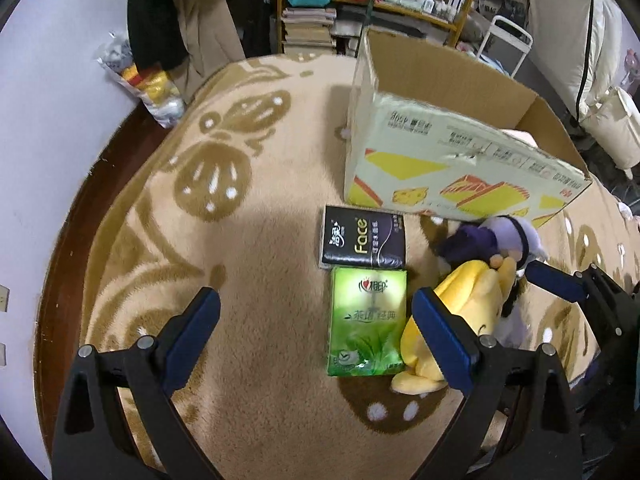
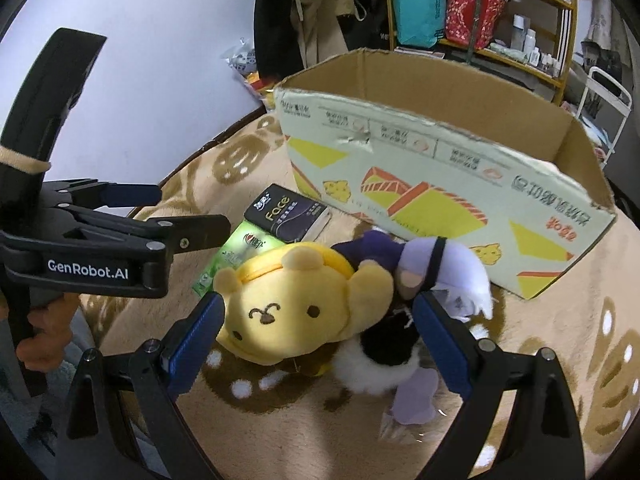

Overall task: Organize soft objects
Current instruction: 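Move the left tool to the green tissue pack while the right tool approaches the yellow bear plush, then close the left tool on the green tissue pack while the right tool grasps the yellow bear plush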

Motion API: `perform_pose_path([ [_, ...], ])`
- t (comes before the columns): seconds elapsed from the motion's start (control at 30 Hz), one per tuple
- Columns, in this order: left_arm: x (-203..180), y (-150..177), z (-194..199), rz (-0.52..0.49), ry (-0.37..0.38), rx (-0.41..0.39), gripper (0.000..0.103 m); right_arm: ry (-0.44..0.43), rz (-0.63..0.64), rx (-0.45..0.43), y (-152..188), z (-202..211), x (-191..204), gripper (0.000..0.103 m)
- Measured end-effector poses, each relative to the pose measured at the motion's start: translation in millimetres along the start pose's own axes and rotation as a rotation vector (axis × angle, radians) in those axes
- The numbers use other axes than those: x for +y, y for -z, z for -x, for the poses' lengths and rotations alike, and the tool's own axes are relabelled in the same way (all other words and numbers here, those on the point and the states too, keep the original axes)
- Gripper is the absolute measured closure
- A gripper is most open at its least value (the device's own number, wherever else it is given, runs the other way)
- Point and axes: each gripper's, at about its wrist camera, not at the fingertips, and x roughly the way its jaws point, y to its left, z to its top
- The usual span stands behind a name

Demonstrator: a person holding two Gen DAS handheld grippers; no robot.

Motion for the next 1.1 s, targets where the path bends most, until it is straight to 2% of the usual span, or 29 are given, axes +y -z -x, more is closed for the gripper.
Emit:
perform_pose_path([
  [0.2, 8, -2, -11, 0.024, 0.010, 0.046, 0.007, 0.003, 0.023, 0.015, 2, -8, 6, 0.004],
  [0.27, 7, -2, -13, 0.019, 0.007, 0.050, 0.007, 0.000, 0.023, 0.021, 2, -9, 6, 0.012],
  [0.4, 3, -1, -17, 0.008, 0.016, 0.065, 0.007, -0.014, 0.023, 0.035, 2, -13, 5, 0.015],
  [0.47, 1, 0, -20, -0.002, 0.008, 0.077, 0.007, -0.022, 0.031, 0.043, 2, -17, 5, 0.024],
  [0.73, -4, 3, -28, -0.017, 0.015, 0.105, 0.007, -0.031, 0.034, 0.061, 4, -21, 3, 0.034],
  [1.1, -7, 4, -37, -0.016, 0.042, 0.122, 0.007, -0.006, 0.061, 0.082, 3, -21, 7, 0.037],
])
